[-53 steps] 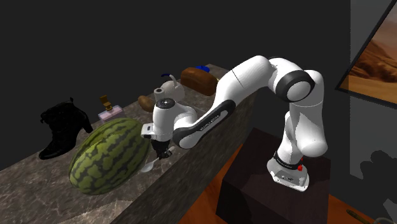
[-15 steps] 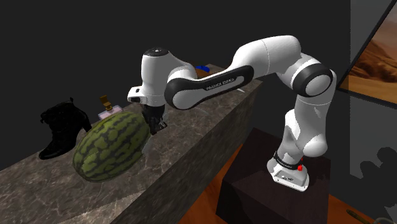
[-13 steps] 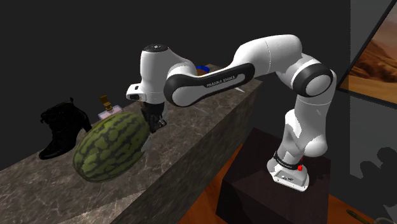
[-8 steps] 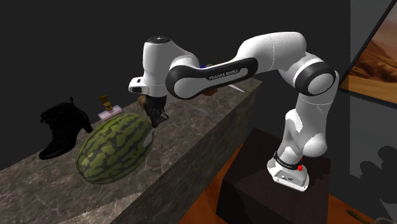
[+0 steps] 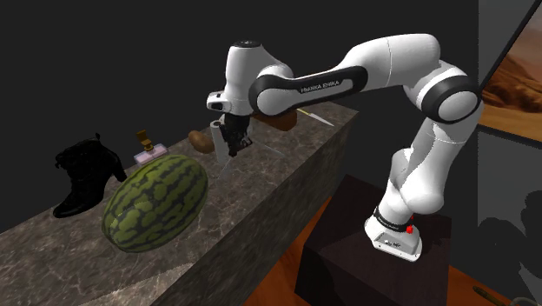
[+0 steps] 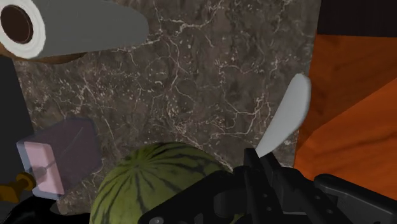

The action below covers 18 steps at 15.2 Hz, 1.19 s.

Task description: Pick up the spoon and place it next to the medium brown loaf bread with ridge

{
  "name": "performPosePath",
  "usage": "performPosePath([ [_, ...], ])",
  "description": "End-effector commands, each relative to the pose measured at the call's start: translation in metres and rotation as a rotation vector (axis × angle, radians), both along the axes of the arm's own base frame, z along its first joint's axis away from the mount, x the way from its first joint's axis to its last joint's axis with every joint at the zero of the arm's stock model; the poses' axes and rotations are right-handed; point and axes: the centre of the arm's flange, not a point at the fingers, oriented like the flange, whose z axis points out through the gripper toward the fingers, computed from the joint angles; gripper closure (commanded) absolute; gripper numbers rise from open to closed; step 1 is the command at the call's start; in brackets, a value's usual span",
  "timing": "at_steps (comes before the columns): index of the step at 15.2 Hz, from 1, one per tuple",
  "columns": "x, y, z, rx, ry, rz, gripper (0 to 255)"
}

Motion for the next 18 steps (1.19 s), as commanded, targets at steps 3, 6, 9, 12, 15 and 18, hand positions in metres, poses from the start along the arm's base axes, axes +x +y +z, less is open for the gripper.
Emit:
performPosePath([
  [3,-0.001,-0.055,0.002,0.000,0.000,0.001,255],
  [6,0.000,-0.095,0.002,0.000,0.000,0.001,255],
  [9,0.000,-0.134,0.002,0.000,0.000,0.001,255],
  [12,0.001,-0.174,0.002,0.000,0.000,0.001,255],
  [15,0.002,-0.213,0.002,0.000,0.000,0.001,255],
  [18,0.002,-0.253,0.002,0.000,0.000,0.001,255],
])
